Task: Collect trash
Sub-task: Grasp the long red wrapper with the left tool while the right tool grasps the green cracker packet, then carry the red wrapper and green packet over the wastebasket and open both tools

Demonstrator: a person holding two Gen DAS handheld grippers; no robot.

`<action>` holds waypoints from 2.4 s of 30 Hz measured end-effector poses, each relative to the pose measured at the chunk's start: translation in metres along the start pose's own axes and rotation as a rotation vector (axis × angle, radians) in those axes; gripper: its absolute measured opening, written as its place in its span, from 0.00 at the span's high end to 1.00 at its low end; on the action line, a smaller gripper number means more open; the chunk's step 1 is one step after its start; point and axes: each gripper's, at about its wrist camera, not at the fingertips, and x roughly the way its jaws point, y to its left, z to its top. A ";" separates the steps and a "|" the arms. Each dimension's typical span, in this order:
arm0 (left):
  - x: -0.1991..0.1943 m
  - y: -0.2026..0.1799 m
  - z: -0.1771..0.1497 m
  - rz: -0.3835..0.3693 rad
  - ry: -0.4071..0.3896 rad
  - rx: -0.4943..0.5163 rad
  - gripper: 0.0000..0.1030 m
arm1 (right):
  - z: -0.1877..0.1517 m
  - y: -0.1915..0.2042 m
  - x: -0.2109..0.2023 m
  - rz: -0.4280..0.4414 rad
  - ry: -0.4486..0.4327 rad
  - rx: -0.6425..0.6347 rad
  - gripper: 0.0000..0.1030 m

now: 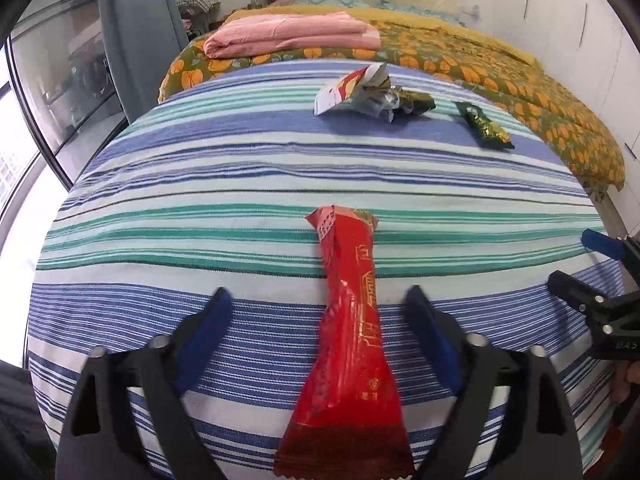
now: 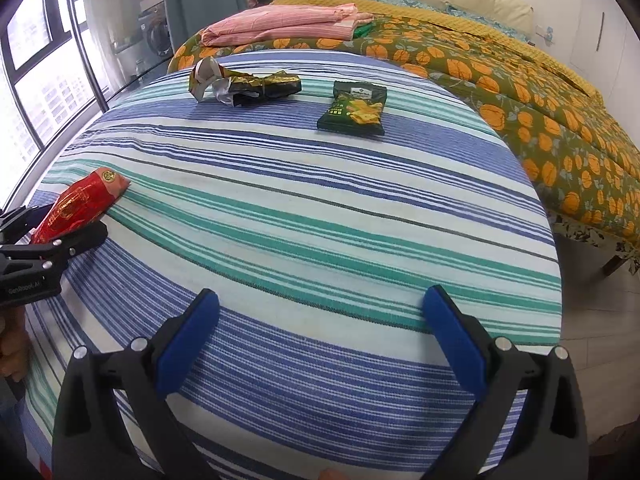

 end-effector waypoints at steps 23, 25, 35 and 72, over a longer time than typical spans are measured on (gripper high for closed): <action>0.005 0.003 0.003 -0.004 0.011 -0.018 0.04 | 0.121 -0.027 0.068 -0.018 0.039 0.133 0.60; 0.005 0.003 0.003 -0.004 0.011 -0.019 0.04 | 0.107 -0.020 0.058 -0.006 0.043 0.096 0.60; 0.002 0.006 0.000 -0.043 0.002 -0.024 0.04 | -0.005 0.025 -0.016 0.074 0.040 -0.065 0.60; -0.061 -0.092 0.016 -0.281 -0.020 0.165 0.88 | -0.068 -0.109 -0.121 0.151 -0.038 0.239 0.63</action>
